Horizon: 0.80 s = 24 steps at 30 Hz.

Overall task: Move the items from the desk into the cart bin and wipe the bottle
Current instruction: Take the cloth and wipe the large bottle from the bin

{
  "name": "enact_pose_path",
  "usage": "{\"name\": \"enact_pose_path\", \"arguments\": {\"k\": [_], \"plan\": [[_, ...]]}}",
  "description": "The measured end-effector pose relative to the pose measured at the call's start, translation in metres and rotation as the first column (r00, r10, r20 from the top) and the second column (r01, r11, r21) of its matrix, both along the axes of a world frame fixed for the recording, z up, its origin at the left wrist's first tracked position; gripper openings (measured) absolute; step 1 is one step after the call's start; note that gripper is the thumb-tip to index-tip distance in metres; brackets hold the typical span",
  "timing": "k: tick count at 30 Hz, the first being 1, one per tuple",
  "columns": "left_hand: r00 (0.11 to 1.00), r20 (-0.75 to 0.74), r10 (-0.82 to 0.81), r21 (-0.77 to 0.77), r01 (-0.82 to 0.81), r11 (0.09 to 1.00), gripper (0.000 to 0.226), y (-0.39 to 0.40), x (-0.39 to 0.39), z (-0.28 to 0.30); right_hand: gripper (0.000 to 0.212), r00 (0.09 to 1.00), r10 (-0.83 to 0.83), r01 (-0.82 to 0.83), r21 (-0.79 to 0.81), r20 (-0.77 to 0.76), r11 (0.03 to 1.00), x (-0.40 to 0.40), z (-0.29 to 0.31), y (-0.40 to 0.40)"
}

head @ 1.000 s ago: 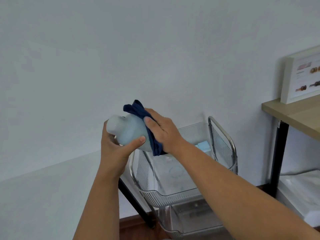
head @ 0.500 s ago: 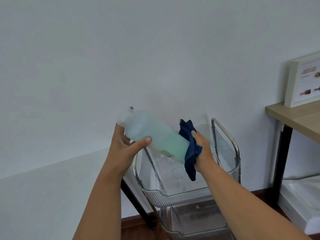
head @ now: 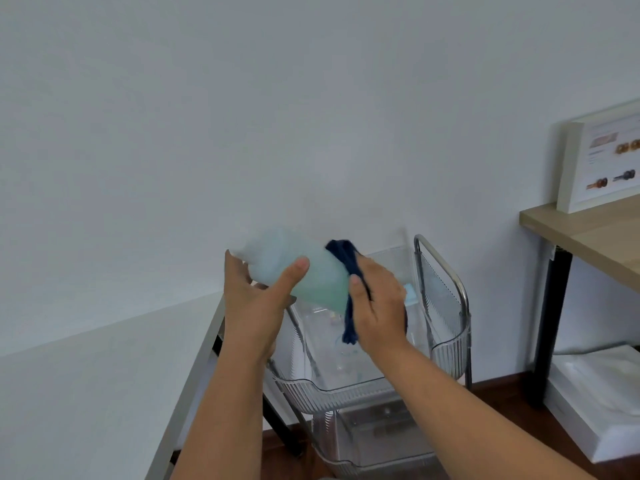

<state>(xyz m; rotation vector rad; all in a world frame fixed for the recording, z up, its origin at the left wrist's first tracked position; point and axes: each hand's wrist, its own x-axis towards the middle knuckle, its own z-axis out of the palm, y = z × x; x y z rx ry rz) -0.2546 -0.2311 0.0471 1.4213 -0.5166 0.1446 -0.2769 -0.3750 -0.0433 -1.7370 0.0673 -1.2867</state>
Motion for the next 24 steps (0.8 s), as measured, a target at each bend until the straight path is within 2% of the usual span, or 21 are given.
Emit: {"name": "enact_pose_path", "arguments": {"k": [2,4,7,8,10,13,16,17,19,21,24], "plan": [[0.998,0.008,-0.064,0.064,0.063,0.996,0.063,0.001,-0.001,-0.009,0.040,0.989,0.139,-0.137,-0.032,0.045,0.990,0.001,0.029,0.014],[0.993,-0.011,-0.120,0.064,0.120,0.991,0.069,0.005,0.000,-0.018,0.039,0.966,0.255,-0.254,-0.047,0.042,0.966,0.002,0.056,0.023],[0.987,0.015,-0.159,0.014,0.159,0.987,0.071,0.013,0.003,-0.024,0.039,0.950,0.311,-0.312,-0.197,-0.037,0.929,0.003,0.066,0.018],[0.985,0.048,-0.163,0.017,0.163,0.987,0.071,0.015,0.003,-0.024,0.038,0.942,0.332,-0.337,-0.195,-0.059,0.921,0.003,0.061,0.013],[0.977,0.109,-0.183,0.021,0.182,0.983,0.069,0.018,0.004,-0.023,0.036,0.929,0.348,-0.356,-0.045,-0.126,0.933,0.005,0.044,-0.005],[0.960,0.122,-0.254,-0.021,0.258,0.966,0.071,0.024,0.005,-0.021,0.026,0.912,0.342,-0.287,0.244,-0.228,0.926,0.009,0.011,-0.036],[0.944,0.115,-0.309,-0.033,0.315,0.949,0.073,0.027,0.006,-0.020,0.027,0.866,0.489,-0.362,0.538,-0.109,0.761,0.007,-0.001,-0.049],[0.945,0.098,-0.312,-0.039,0.317,0.948,0.074,0.026,0.006,-0.020,0.028,0.857,0.510,-0.376,0.580,-0.079,0.723,0.007,0.000,-0.051],[0.950,0.054,-0.307,-0.076,0.311,0.948,0.078,0.023,0.006,-0.021,0.026,0.877,0.475,-0.350,0.589,-0.067,0.729,0.008,0.003,-0.052],[0.956,0.037,-0.290,-0.073,0.292,0.954,0.075,0.019,0.006,-0.022,0.024,0.913,0.403,-0.298,0.584,-0.055,0.755,0.008,0.003,-0.049],[0.993,-0.025,-0.118,-0.026,0.117,0.993,0.072,0.007,0.006,-0.023,0.027,0.967,0.230,-0.143,0.508,-0.113,0.849,0.007,-0.004,-0.040]]}}
